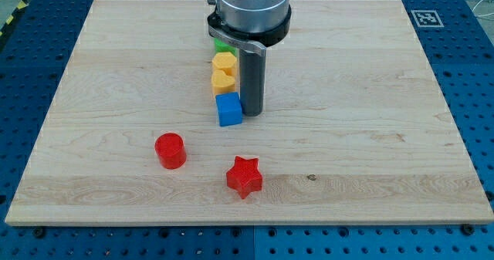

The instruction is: Slide the red star slightly up

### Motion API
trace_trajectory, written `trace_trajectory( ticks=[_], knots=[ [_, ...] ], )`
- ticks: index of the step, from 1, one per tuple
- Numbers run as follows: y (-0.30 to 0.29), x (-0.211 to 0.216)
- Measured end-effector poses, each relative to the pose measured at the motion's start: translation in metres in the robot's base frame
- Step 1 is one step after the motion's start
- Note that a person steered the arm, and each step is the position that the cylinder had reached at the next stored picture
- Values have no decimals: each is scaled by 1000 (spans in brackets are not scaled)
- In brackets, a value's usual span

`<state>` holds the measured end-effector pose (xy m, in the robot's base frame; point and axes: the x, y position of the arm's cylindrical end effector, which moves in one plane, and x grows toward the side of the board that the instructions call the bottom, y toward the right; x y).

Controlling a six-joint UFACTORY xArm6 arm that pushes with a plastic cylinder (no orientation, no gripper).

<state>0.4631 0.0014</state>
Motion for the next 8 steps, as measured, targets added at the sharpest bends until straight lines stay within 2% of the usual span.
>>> trace_trajectory(
  ticks=[3, 4, 5, 6, 7, 8],
  knots=[
    [-5, -2],
    [28, -16],
    [88, 4],
    [118, 45],
    [117, 90],
    [83, 121]
  ],
)
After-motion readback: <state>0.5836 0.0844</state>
